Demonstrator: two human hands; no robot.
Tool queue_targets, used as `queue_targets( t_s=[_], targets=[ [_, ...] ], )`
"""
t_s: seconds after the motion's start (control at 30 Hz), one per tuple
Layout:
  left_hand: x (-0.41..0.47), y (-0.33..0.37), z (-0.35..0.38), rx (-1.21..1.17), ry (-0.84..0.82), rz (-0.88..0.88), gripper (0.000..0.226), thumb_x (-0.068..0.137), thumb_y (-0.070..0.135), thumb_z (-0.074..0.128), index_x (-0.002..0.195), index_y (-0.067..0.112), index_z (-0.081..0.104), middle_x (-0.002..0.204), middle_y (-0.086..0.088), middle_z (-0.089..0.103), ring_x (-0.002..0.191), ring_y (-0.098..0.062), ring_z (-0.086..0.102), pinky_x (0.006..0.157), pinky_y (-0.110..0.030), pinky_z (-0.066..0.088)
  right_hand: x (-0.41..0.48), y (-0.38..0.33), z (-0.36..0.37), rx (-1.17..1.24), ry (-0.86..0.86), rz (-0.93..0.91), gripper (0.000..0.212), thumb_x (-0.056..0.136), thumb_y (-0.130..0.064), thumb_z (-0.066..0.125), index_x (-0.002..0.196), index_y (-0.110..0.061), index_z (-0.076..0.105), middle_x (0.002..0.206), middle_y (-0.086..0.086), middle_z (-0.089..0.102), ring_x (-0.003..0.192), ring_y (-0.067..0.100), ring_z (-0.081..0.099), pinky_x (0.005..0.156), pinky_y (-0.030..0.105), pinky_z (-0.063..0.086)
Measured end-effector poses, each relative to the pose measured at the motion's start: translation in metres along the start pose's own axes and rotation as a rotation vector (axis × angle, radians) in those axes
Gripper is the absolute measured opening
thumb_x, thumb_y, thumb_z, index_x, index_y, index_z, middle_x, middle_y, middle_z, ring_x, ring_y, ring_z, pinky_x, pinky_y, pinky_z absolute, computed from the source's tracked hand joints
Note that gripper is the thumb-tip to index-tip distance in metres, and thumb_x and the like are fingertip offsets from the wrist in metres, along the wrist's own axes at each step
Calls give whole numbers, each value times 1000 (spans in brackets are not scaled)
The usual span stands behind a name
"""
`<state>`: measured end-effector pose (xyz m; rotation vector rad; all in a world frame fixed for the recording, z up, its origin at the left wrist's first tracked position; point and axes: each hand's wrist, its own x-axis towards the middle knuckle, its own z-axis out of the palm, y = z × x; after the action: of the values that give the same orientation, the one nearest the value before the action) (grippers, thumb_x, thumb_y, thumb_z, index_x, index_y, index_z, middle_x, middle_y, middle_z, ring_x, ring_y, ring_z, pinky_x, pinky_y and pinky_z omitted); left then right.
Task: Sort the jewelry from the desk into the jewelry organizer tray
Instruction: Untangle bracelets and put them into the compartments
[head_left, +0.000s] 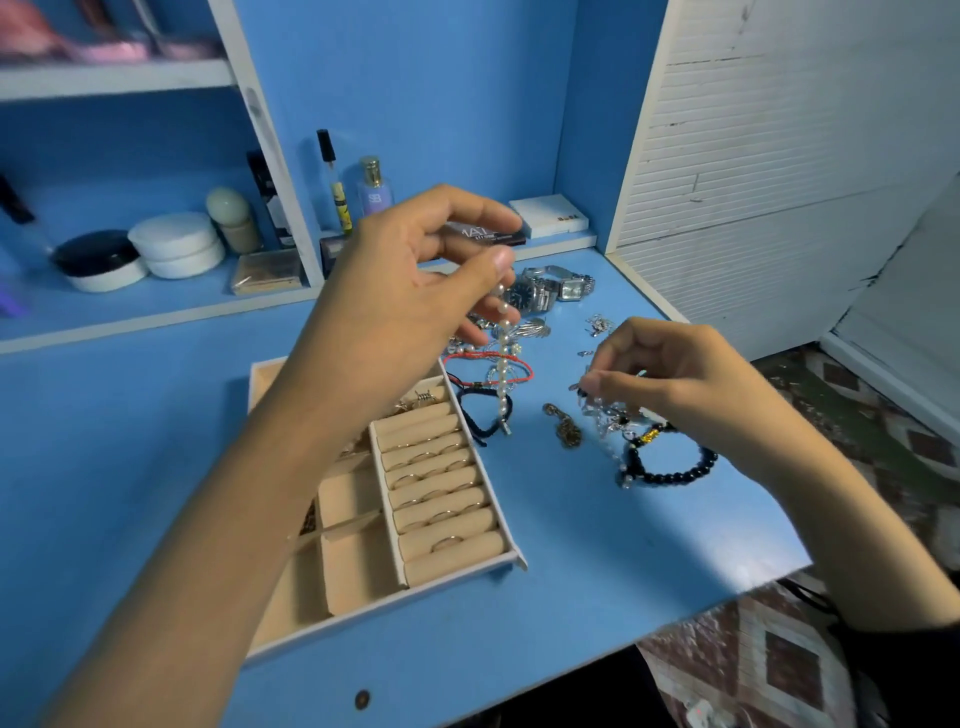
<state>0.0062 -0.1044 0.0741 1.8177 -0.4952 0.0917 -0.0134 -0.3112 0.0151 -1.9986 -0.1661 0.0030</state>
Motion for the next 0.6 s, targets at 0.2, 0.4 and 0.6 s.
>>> queue_targets(
  t_s=[0.2,0.4,0.6],
  targets=[
    [-7,9,-20,-30,36,10,16,89,10,57,103,16,61,81,-5,67,64,-18,71,58,-27,57,8,-32,8,172,92,-104,13,78,-12,70,82,-2,63,73,16,69,63,13,61,59,18,49],
    [-14,14,-48,-15,119,34,16,89,6,55,104,13,60,78,-8,65,61,-19,69,56,-25,56,25,-65,26,349,114,-211,11,75,-11,69,79,-4,62,65,7,69,63,20,61,63,26,54],
    [-23,10,-69,20,173,12,15,89,7,56,102,14,60,76,-5,64,61,-19,69,57,-27,56,42,-92,55,413,50,-231,6,79,-4,67,78,-6,62,64,9,67,56,20,61,57,26,54]
  ],
)
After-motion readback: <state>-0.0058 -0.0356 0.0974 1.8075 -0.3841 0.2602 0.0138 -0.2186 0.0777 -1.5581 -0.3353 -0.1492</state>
